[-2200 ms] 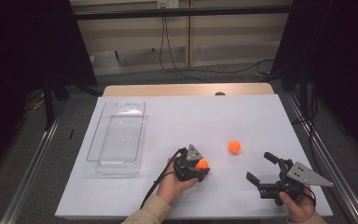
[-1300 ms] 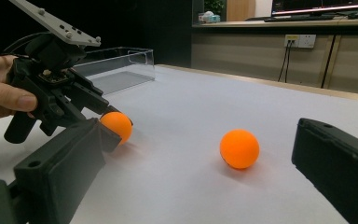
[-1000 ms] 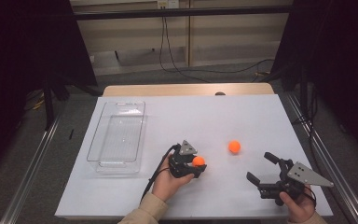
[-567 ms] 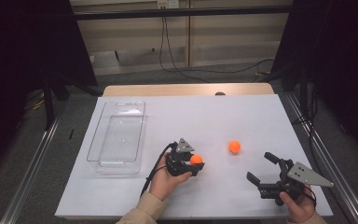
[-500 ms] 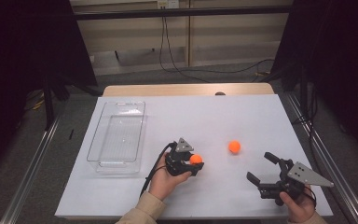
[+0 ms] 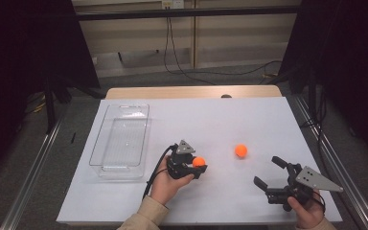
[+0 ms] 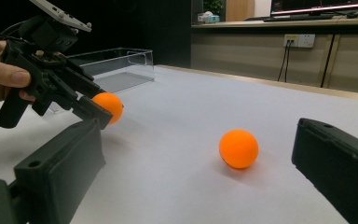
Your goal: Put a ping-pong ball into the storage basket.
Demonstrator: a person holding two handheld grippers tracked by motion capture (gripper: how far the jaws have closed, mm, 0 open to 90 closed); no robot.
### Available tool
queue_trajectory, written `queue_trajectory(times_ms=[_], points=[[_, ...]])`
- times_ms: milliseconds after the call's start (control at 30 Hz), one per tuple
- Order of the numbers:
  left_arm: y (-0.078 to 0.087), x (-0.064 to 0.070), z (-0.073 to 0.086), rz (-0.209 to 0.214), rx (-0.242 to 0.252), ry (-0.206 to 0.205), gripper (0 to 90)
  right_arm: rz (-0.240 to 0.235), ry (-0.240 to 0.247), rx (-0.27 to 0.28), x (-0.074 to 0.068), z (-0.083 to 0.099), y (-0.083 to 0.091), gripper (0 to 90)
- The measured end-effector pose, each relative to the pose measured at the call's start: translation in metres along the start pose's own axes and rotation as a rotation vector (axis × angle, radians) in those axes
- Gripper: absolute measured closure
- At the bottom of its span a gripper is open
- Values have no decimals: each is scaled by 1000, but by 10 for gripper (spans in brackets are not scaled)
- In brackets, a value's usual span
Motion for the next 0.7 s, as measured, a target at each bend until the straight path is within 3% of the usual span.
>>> queue_trajectory(times_ms=[700], points=[[17, -7, -7, -13, 26, 18, 509, 6, -3, -7, 1, 1, -1, 17]])
Point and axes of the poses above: each handheld gripper's, and its own axes: y roughly backward along the jaws, z roughly out of its underside, x roughly to its right, the point moved 6 cm from there along -y, roughly forward along the jaws, and after that the axes turned 11 degrees about y, right-handed, at the moved point
